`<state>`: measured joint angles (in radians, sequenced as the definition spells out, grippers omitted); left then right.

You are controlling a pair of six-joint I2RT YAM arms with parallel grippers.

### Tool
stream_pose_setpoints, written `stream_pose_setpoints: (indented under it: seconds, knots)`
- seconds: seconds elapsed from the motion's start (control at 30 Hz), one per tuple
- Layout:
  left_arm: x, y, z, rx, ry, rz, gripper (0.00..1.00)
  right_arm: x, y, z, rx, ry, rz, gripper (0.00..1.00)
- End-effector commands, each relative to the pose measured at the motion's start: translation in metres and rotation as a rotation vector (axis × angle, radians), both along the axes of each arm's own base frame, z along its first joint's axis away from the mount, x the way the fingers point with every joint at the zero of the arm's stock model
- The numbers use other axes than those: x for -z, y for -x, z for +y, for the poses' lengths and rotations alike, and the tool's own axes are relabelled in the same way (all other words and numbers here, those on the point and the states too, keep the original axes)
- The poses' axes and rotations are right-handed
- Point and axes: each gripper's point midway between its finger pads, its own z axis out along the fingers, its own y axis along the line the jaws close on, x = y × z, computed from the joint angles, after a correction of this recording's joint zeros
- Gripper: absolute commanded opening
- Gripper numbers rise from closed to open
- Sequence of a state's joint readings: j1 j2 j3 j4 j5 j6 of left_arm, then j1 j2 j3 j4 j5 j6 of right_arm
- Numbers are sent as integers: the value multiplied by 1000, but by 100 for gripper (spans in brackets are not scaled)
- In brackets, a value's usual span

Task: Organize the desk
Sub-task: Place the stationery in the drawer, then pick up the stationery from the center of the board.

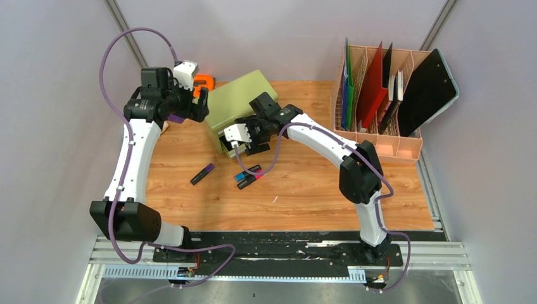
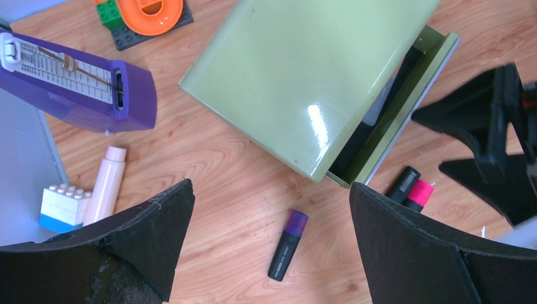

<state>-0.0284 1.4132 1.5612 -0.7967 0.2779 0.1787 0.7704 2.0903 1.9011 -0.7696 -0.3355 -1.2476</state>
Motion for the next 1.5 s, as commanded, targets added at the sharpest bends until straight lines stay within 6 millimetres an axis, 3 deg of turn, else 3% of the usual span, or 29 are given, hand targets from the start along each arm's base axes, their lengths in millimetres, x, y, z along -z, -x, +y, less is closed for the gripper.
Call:
stream_pose_setpoints:
  seconds: [0.0,0.23,0.4,0.67,1.1,1.47]
  knots:
    - [-32,2,7,-43,29,-73,100,-23,46,11,-24,-94,153,73]
    - [-31,1,6,-44,43,-66,100,-6,93,26,-71,-110,333,61]
    - [-31,2,5,-41,50,-64,100,18,106,32,-89,-77,367,53]
    - [-29,5,3,-27,56,-61,100,48,104,37,-88,-51,391,46]
    - [-23,5,2,-19,55,-51,100,86,95,41,-72,2,404,44]
    - [-20,5,1,-13,55,-48,100,96,90,42,-63,17,399,42]
